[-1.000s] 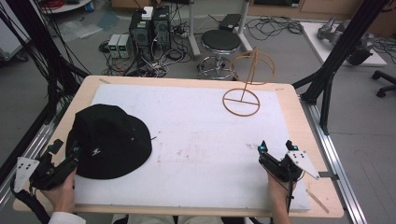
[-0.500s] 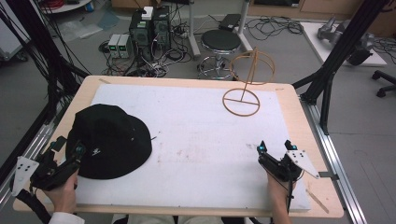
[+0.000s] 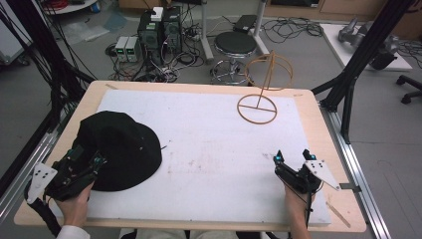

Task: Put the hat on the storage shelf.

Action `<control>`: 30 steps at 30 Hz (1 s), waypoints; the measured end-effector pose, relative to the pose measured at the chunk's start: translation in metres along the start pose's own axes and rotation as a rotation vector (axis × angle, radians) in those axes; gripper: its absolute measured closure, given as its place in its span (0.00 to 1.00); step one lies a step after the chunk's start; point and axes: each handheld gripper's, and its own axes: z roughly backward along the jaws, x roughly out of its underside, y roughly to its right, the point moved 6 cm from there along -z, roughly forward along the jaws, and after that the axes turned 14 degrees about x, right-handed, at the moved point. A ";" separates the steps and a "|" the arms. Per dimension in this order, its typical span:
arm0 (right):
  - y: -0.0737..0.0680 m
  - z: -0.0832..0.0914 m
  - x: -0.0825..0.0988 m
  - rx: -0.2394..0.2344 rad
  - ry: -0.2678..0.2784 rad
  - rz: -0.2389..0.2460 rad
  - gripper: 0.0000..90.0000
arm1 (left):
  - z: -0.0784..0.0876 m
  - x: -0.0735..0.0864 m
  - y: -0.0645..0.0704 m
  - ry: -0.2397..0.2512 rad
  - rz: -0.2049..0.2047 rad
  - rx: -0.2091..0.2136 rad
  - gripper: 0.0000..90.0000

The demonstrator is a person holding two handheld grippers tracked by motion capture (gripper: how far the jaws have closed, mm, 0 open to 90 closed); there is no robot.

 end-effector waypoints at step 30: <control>-0.003 -0.001 0.001 -0.009 -0.004 0.019 0.10 | -0.029 0.021 -0.008 -0.231 0.012 -0.078 0.48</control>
